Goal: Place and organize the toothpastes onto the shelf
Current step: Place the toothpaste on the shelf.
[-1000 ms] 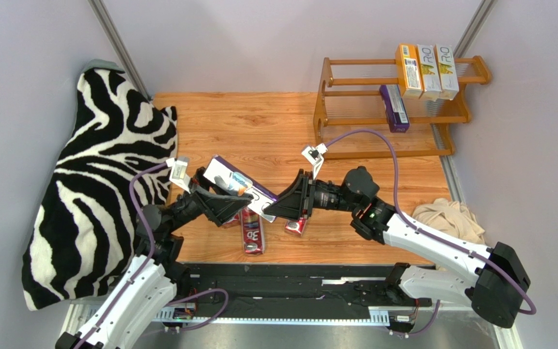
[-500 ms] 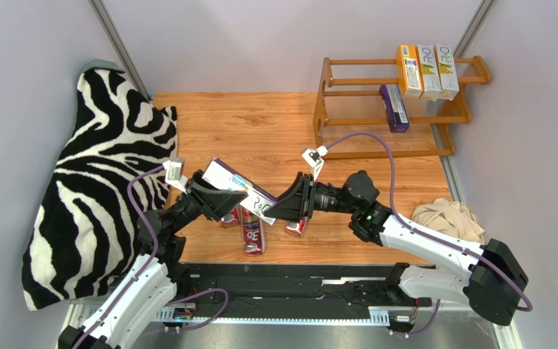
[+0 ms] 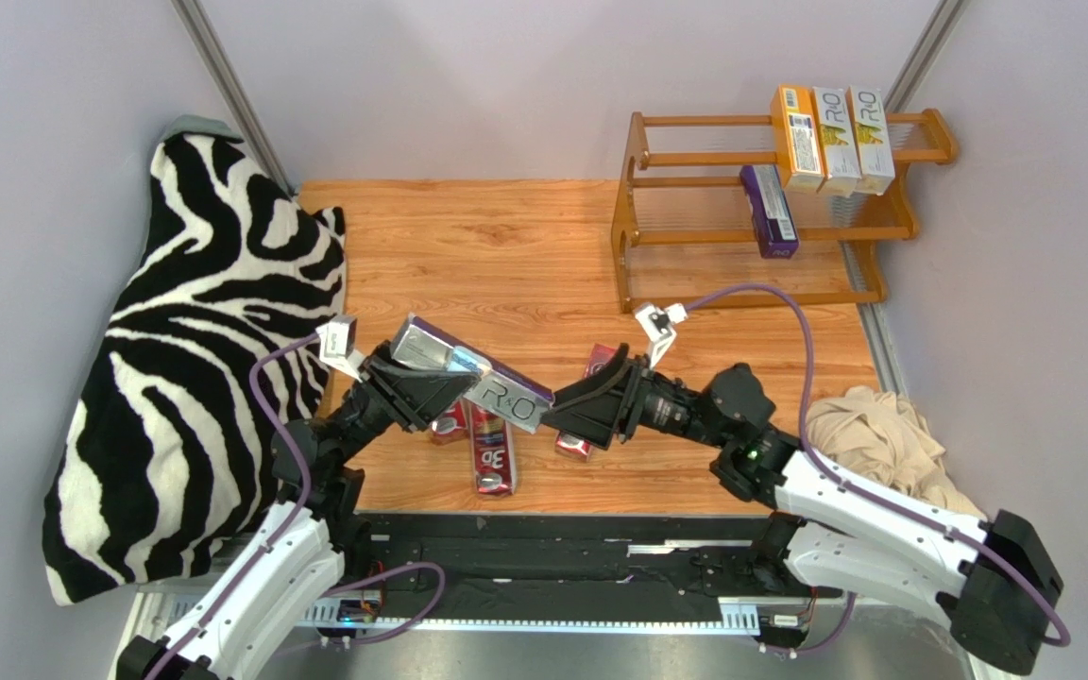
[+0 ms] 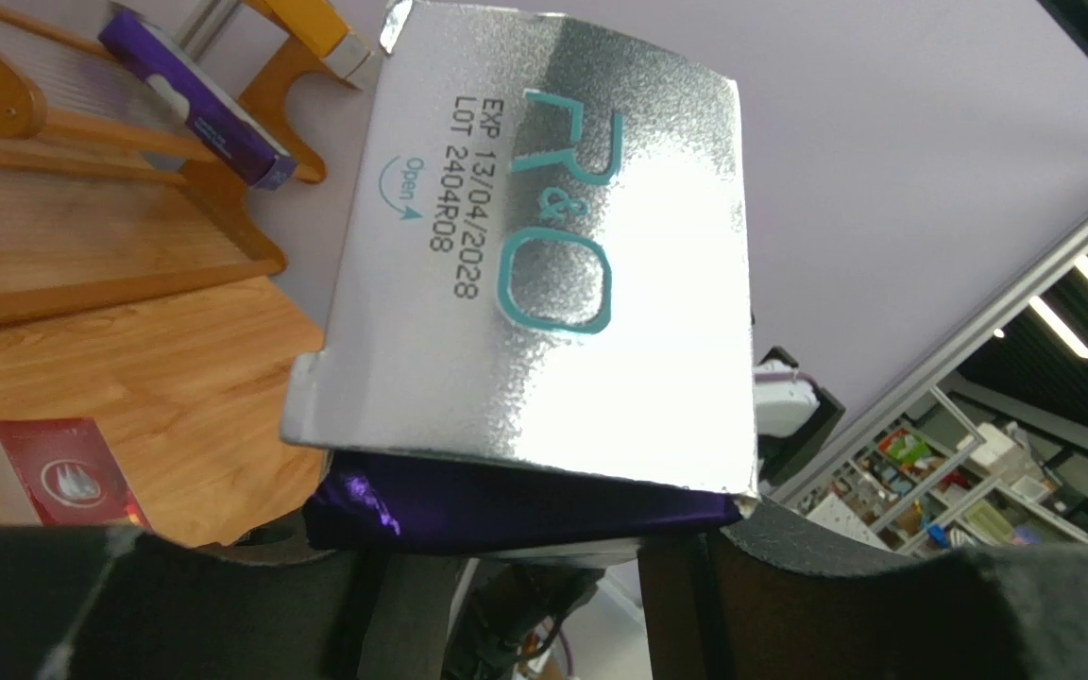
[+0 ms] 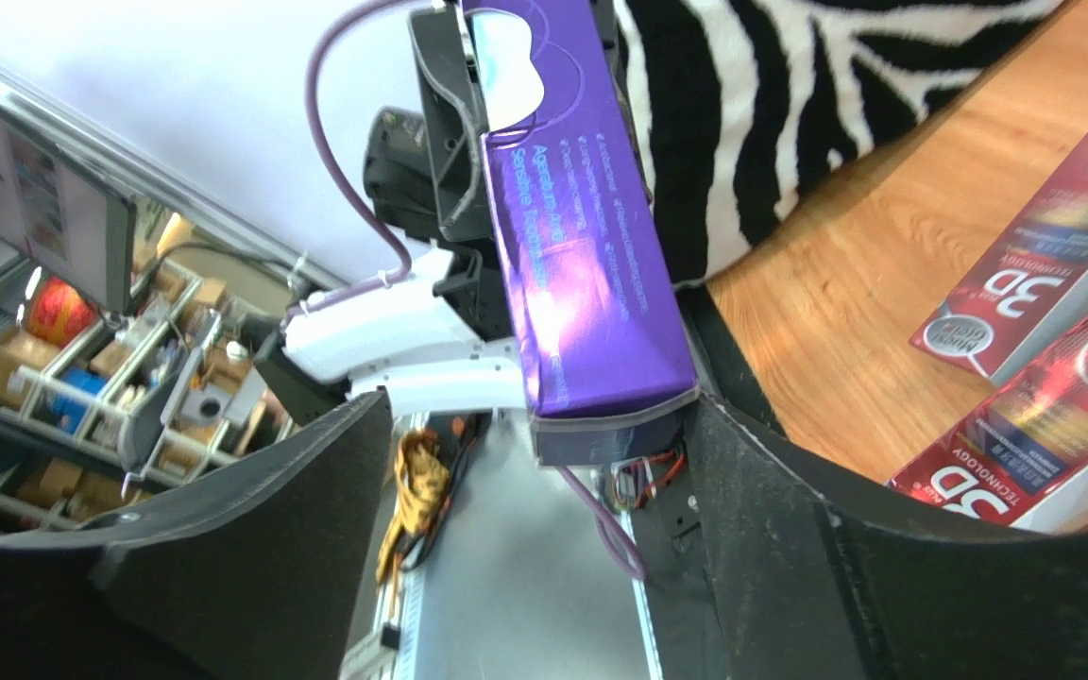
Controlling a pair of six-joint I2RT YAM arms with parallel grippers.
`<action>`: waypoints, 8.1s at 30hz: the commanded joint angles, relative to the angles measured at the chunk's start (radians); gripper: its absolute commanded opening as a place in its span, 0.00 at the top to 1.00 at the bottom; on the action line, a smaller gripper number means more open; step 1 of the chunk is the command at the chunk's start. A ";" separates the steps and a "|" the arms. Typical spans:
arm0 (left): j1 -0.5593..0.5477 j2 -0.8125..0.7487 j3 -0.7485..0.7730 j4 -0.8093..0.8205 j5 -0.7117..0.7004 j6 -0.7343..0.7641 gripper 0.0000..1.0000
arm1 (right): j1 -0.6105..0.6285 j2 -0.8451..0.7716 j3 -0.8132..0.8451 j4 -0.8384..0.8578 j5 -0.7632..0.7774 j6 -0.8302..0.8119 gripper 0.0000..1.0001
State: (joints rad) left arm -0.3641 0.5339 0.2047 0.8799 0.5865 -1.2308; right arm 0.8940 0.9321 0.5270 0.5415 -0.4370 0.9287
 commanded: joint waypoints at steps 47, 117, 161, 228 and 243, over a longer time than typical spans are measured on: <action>0.005 -0.078 0.009 -0.064 -0.108 -0.018 0.07 | 0.178 0.114 0.073 0.126 0.353 -0.096 0.78; 0.005 -0.204 0.124 -0.772 -0.047 0.442 0.01 | -1.415 -0.404 -0.088 -0.551 -0.485 0.102 0.87; 0.005 -0.126 0.153 -0.818 -0.085 0.580 0.02 | -1.837 -0.076 0.039 -0.164 -0.691 0.358 0.90; -0.099 -0.091 0.165 -0.868 -0.145 0.643 0.03 | -1.741 0.335 0.323 -0.316 -0.375 0.173 0.91; -0.099 -0.074 0.177 -0.875 -0.140 0.649 0.03 | -1.594 0.488 0.332 -0.141 -0.247 0.249 0.92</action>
State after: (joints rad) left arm -0.4587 0.4522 0.3359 -0.0124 0.4358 -0.6033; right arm -0.7174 1.4021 0.8101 0.2497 -0.7231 1.1347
